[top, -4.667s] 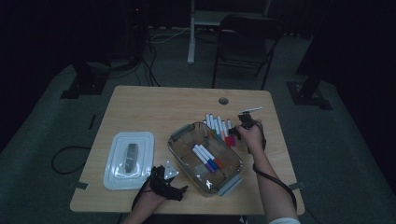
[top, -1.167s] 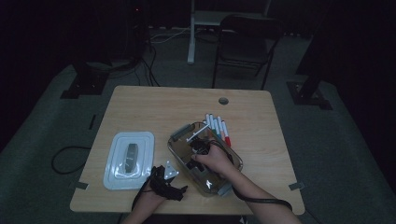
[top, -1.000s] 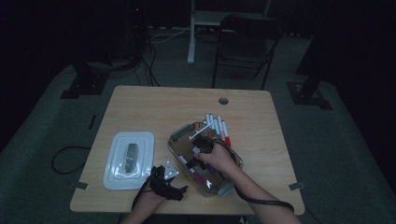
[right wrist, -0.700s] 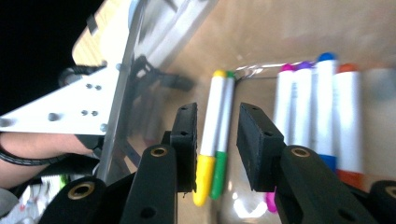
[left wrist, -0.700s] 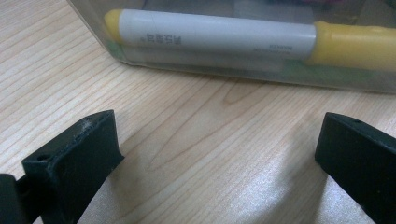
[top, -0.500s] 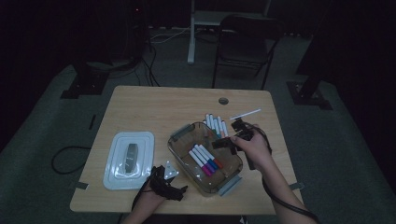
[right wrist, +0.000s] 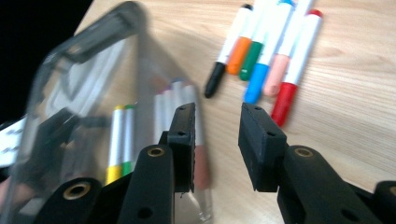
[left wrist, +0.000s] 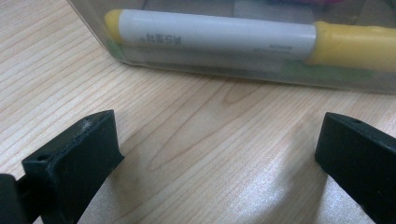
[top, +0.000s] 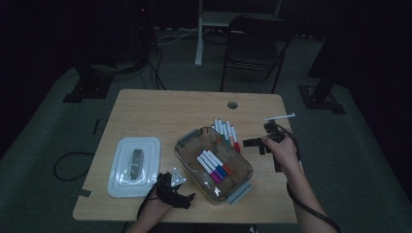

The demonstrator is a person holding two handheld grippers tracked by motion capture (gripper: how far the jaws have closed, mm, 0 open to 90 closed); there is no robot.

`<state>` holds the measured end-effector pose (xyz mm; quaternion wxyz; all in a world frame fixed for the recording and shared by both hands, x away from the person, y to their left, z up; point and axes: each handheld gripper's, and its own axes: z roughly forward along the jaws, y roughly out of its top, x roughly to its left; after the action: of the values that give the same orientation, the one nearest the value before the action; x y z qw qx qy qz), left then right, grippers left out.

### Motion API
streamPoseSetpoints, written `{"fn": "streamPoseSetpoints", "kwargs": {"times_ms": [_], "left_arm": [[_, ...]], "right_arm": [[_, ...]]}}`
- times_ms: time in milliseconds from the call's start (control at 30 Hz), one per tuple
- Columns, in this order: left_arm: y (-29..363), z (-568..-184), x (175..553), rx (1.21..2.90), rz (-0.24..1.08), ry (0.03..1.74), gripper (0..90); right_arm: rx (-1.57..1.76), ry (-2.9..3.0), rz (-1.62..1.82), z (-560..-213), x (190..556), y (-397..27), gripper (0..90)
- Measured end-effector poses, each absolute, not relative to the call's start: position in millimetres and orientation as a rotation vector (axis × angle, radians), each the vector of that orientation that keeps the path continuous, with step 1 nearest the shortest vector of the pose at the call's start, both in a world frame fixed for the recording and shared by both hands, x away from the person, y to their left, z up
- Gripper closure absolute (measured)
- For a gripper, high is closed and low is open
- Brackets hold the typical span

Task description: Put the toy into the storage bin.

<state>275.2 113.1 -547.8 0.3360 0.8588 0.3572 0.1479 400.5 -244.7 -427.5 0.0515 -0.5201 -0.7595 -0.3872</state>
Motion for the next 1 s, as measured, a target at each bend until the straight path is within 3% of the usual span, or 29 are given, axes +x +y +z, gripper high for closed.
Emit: {"fn": "streamPoseSetpoints", "kwargs": {"times_ms": [233,567,1000], "left_arm": [[113,-548,275,2.24,0.386,0.931,0.5],[113,-548,275,2.241,0.386,0.931,0.5],[113,-548,275,2.24,0.386,0.931,0.4]], "right_arm": [[-1.708,-2.301,-1.061,-461,430,-249,67.9],[-1.808,-2.337,-0.934,-489,470,-220,67.4],[-1.861,-2.39,-0.789,-506,486,-203,67.4]]}}
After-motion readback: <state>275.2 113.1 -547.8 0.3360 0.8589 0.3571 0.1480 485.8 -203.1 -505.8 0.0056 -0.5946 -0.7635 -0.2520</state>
